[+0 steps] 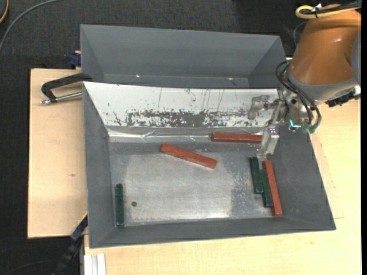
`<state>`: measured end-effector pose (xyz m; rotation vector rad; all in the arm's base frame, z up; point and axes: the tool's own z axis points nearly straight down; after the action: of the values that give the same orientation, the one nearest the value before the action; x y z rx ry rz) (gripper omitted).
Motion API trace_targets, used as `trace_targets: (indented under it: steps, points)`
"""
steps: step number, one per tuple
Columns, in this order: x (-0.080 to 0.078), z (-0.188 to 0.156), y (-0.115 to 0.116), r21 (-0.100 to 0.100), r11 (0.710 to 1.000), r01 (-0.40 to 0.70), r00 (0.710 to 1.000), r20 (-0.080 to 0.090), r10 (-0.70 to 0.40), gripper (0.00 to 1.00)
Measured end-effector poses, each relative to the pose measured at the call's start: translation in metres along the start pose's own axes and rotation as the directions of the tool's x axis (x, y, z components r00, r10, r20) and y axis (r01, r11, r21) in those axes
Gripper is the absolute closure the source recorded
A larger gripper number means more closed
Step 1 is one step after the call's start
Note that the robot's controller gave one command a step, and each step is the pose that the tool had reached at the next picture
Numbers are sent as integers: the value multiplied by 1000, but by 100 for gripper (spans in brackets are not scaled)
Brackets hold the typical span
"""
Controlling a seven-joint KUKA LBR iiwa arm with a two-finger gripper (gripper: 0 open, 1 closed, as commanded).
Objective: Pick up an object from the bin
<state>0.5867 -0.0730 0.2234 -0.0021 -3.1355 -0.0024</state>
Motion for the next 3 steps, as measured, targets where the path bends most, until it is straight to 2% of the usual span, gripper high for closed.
trace_targets:
  steps: [1, 2, 3]
  points:
    - [11, 63, 86, -4, 997, -81, 997, 0, 81, 0]
    - [12, 158, 106, 0, 998, -57, 998, -1, 57, 0]
    - [10, 153, 105, 0, 998, -58, 998, 7, 58, 100]
